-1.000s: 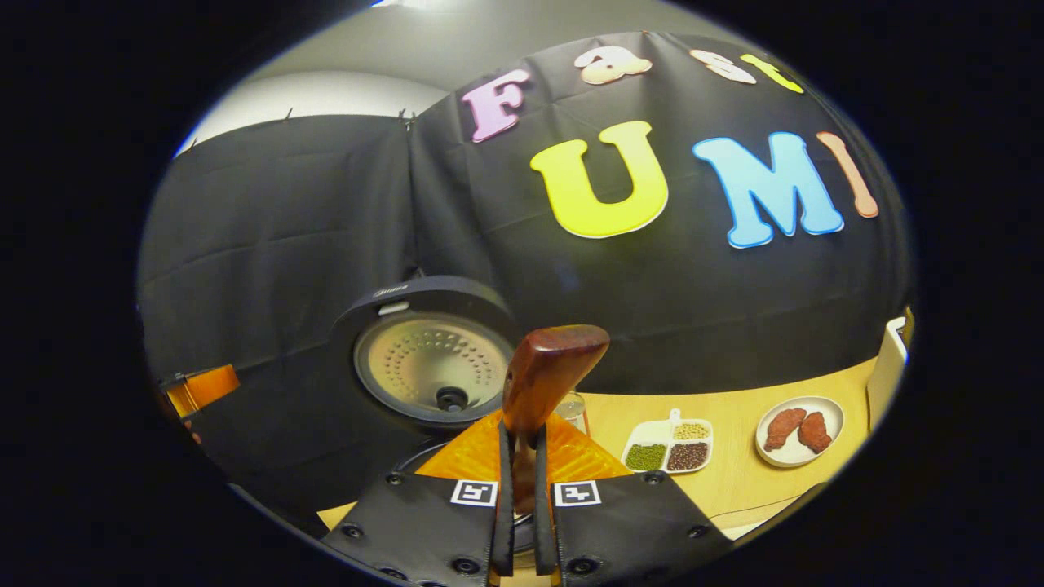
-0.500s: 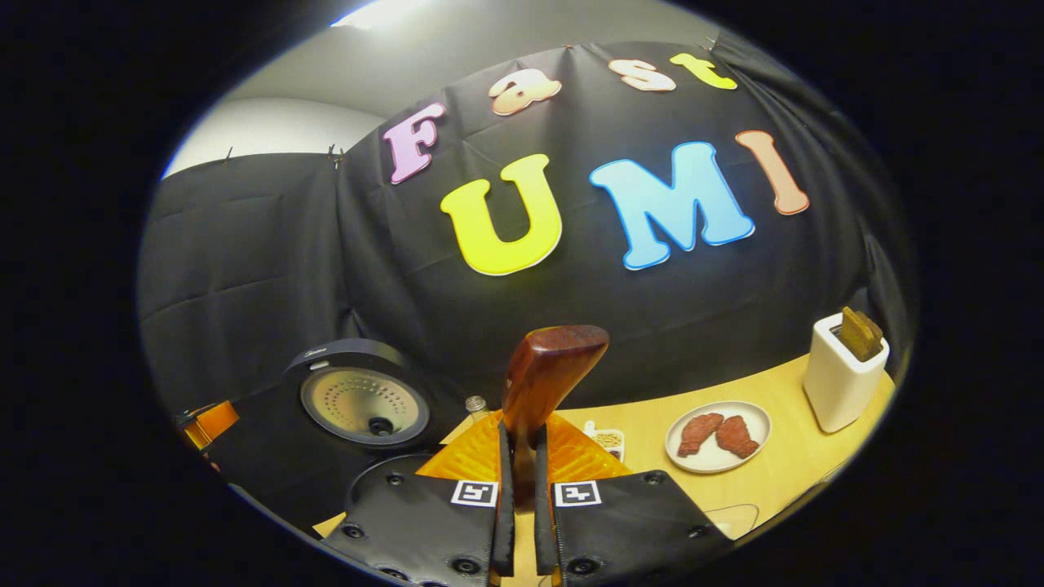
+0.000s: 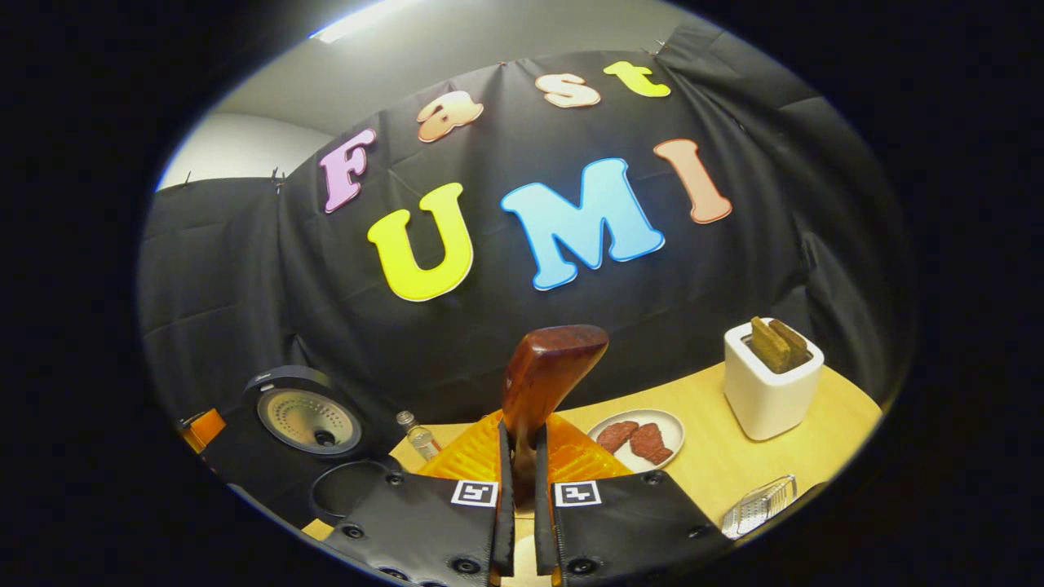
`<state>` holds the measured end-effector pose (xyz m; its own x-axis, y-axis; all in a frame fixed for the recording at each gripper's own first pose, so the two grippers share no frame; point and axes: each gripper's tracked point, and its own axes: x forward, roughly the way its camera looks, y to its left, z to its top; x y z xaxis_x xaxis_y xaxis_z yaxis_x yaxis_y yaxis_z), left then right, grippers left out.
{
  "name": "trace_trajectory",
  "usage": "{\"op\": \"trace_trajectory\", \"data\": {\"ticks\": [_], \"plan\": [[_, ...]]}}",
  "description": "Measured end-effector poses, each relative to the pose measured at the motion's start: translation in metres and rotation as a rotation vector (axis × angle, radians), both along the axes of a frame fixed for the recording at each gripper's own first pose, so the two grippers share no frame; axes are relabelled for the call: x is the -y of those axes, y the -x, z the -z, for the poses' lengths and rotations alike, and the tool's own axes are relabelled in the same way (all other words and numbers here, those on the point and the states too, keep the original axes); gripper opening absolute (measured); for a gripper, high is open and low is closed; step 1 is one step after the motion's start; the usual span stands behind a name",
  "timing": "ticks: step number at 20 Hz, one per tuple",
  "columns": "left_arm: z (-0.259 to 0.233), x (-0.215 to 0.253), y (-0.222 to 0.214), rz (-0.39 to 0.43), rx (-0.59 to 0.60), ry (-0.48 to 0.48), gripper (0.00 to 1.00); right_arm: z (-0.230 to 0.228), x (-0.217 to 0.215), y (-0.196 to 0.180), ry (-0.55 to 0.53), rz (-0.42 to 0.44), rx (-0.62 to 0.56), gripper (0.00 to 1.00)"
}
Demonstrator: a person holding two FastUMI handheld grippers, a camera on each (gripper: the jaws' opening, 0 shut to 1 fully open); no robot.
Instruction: Close the left gripper, press the button to open the rice cooker; take a wooden spoon from the chopstick holder with the right hand, scoop a spoonful of rice and pour it into the rice cooker, then put the wooden spoon back into the chopstick holder.
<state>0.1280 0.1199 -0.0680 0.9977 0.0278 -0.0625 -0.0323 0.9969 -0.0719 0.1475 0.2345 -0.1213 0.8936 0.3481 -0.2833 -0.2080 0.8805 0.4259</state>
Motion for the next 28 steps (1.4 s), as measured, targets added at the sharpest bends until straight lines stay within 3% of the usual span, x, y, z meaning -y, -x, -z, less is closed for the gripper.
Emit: {"op": "trace_trajectory", "data": {"ticks": [4, 6, 13, 14, 16, 20, 21, 28], "plan": [[-0.008, 0.023, -0.004, 0.041, 0.019, 0.007, 0.91, 0.004, 0.043, 0.002, 0.003, 0.075, -0.022, 0.11], [-0.009, 0.036, -0.006, 0.058, 0.019, 0.014, 0.91, 0.009, 0.065, 0.005, 0.011, 0.111, -0.033, 0.07], [-0.01, 0.069, -0.002, 0.112, 0.017, 0.028, 0.93, 0.031, 0.132, 0.022, 0.051, 0.218, -0.074, 0.11], [-0.011, 0.075, 0.001, 0.119, 0.016, 0.03, 0.91, 0.036, 0.14, 0.025, 0.057, 0.23, -0.084, 0.07], [-0.015, 0.081, 0.005, 0.128, 0.019, 0.028, 0.91, 0.048, 0.159, 0.03, 0.065, 0.255, -0.102, 0.11], [-0.024, 0.09, 0.012, 0.135, 0.027, 0.013, 0.92, 0.073, 0.185, 0.042, 0.078, 0.288, -0.151, 0.07], [-0.026, 0.093, 0.013, 0.136, 0.028, 0.01, 0.92, 0.081, 0.19, 0.046, 0.081, 0.295, -0.164, 0.11], [-0.032, 0.095, 0.032, 0.128, 0.028, -0.017, 0.9, 0.134, 0.209, 0.066, 0.108, 0.318, -0.269, 0.12]]}}
